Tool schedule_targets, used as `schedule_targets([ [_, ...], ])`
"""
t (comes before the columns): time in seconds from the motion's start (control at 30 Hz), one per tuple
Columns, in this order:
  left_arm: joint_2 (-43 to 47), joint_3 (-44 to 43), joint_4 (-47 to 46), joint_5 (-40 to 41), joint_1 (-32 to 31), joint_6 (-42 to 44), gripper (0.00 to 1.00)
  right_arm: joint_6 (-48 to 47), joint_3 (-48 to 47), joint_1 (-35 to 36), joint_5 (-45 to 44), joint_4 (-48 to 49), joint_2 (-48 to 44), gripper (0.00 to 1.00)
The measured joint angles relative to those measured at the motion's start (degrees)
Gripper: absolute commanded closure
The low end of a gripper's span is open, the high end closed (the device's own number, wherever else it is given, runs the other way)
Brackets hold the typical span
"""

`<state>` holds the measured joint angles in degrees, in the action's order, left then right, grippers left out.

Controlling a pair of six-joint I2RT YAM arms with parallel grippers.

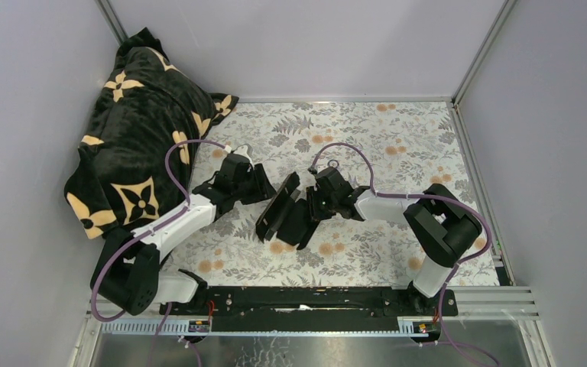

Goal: Fold the paper box
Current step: Fold the paper box at the center of the board.

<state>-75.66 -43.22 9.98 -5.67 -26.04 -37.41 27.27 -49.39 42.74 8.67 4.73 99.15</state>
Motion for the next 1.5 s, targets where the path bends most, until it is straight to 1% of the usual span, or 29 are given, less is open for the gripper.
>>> schedule_targets([
  [0.3, 0.9, 0.0, 0.2, -0.5, 0.0, 0.0, 0.39, 0.0, -0.2, 0.0, 0.0, -0.1, 0.1, 0.72],
  [0.53, 1.5, 0.1, 0.3, -0.8, 0.0, 0.0, 0.39, 0.0, -0.3, 0.0, 0.3, 0.2, 0.3, 0.72],
  [0.97, 2.5, 1.9, -0.3, -1.2, 0.0, -0.6, 0.43, 0.0, -0.2, 0.0, 0.4, 0.3, 0.3, 0.72],
  [1.17, 6.3, 3.5, -0.7, -0.4, 0.0, -1.7, 0.44, 0.0, -0.2, 0.0, 0.5, 0.4, 0.4, 0.72],
  [1.3, 7.0, 3.5, -1.7, 0.2, 0.4, -2.6, 0.40, 0.0, -0.2, 0.0, 0.5, 0.4, 0.4, 0.72],
  [1.5, 6.5, 3.5, -1.7, 3.2, 1.8, -3.8, 0.39, 0.0, -0.1, -0.1, 0.5, 0.5, 0.4, 0.73],
])
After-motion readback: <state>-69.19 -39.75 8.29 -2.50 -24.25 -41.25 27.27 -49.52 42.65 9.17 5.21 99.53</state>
